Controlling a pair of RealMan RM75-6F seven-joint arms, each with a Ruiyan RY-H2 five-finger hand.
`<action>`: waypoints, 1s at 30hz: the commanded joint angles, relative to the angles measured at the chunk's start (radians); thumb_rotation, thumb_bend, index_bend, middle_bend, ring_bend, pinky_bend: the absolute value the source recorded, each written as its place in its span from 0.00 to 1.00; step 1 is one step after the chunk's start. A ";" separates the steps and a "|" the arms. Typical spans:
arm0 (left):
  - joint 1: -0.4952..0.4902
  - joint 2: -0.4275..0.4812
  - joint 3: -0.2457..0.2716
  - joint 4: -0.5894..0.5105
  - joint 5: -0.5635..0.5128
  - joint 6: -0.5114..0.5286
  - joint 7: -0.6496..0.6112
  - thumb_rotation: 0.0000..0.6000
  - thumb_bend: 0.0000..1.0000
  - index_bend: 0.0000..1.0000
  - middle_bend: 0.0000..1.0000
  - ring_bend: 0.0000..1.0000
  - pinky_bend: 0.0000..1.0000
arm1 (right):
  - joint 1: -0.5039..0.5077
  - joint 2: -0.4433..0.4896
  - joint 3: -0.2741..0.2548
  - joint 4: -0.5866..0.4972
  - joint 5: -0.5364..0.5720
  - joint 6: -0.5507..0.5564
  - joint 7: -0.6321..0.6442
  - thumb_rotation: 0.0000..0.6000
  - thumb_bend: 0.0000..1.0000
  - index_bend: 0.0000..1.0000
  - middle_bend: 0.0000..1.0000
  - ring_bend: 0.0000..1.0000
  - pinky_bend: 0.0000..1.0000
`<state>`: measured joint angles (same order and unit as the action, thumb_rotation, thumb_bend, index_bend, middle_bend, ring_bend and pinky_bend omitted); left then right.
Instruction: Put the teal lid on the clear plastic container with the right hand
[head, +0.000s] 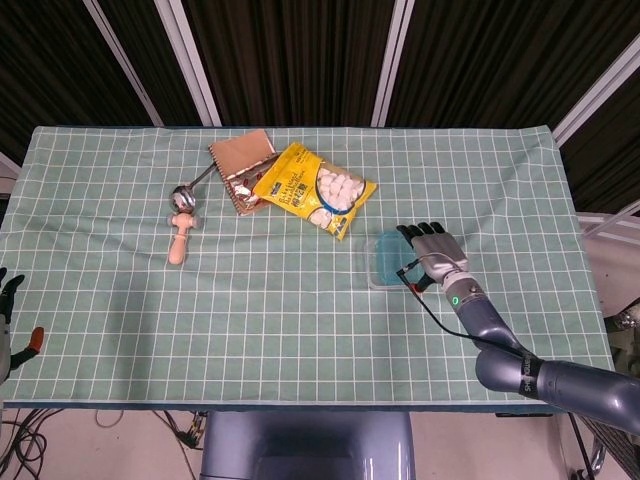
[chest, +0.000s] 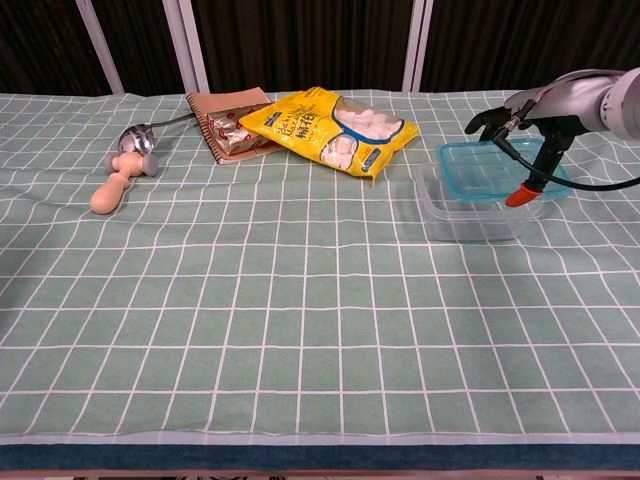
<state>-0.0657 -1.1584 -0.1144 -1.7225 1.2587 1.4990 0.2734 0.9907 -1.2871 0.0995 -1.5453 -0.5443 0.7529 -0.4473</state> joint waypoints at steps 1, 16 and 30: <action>0.000 0.001 0.000 -0.002 0.001 -0.001 -0.001 1.00 0.34 0.13 0.00 0.00 0.00 | 0.005 -0.007 -0.003 -0.002 0.003 0.001 -0.001 1.00 0.33 0.01 0.37 0.06 0.00; -0.002 0.003 0.000 -0.001 -0.003 -0.004 -0.003 1.00 0.34 0.13 0.00 0.00 0.00 | 0.016 -0.038 -0.004 0.017 -0.015 -0.002 0.021 1.00 0.33 0.01 0.37 0.06 0.00; -0.003 0.003 -0.002 -0.001 -0.006 -0.004 -0.003 1.00 0.34 0.13 0.00 0.00 0.00 | 0.021 -0.058 -0.008 0.030 -0.017 0.001 0.028 1.00 0.33 0.01 0.37 0.06 0.00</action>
<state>-0.0692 -1.1549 -0.1161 -1.7230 1.2526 1.4948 0.2706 1.0119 -1.3446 0.0916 -1.5161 -0.5612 0.7531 -0.4191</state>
